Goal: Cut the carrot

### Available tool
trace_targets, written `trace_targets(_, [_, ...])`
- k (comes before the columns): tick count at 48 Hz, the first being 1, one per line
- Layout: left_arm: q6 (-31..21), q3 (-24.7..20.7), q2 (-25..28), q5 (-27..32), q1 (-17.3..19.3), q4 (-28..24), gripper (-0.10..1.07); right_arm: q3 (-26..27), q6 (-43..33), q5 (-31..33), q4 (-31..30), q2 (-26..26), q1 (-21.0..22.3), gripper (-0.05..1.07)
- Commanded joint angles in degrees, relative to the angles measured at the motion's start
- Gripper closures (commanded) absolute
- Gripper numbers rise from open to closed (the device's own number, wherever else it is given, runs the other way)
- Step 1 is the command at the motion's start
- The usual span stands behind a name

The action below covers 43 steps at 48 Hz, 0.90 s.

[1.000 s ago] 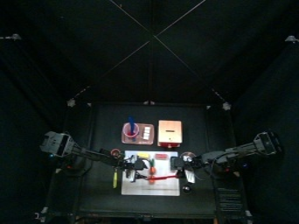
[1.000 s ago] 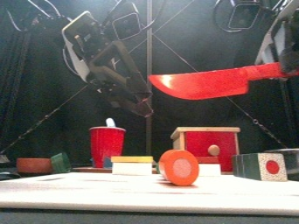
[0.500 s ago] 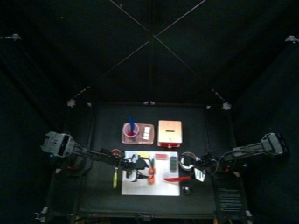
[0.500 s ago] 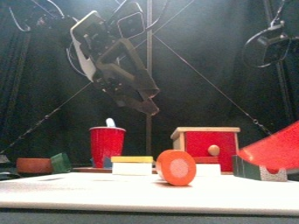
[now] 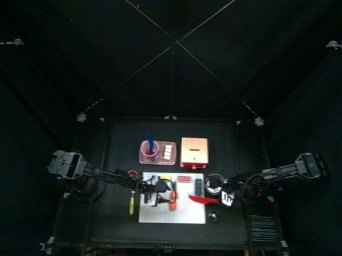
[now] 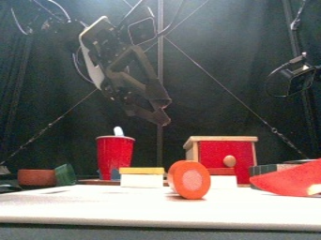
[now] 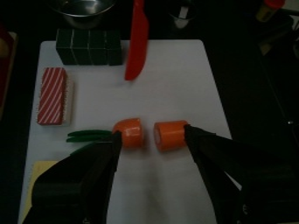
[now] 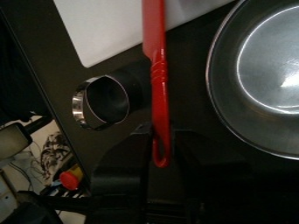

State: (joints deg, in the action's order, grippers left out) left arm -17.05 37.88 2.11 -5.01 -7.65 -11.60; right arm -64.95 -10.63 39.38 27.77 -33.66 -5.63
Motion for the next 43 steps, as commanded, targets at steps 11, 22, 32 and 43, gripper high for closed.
trace_targets(11, [0.0,-1.1,-0.9,-0.2,0.4,0.1,0.05,1.3,-0.4,-0.4,0.3,-0.2,-1.1,0.33])
trace_targets(22, [-0.1,-1.4,-1.0,-0.2,0.4,0.1,0.05,1.6,-0.7,0.0,0.4,-0.4,-1.7,0.19])
trace_targets(32, [0.1,-1.6,-1.2,-0.2,0.4,0.9,0.05,1.8,-1.7,1.4,-0.4,-0.5,-1.9,-0.02])
trace_targets(43, [0.2,0.0,-4.9,5.4,0.4,-0.4,0.05,5.2,-1.8,1.4,-1.3,-0.6,-2.0,-0.02])
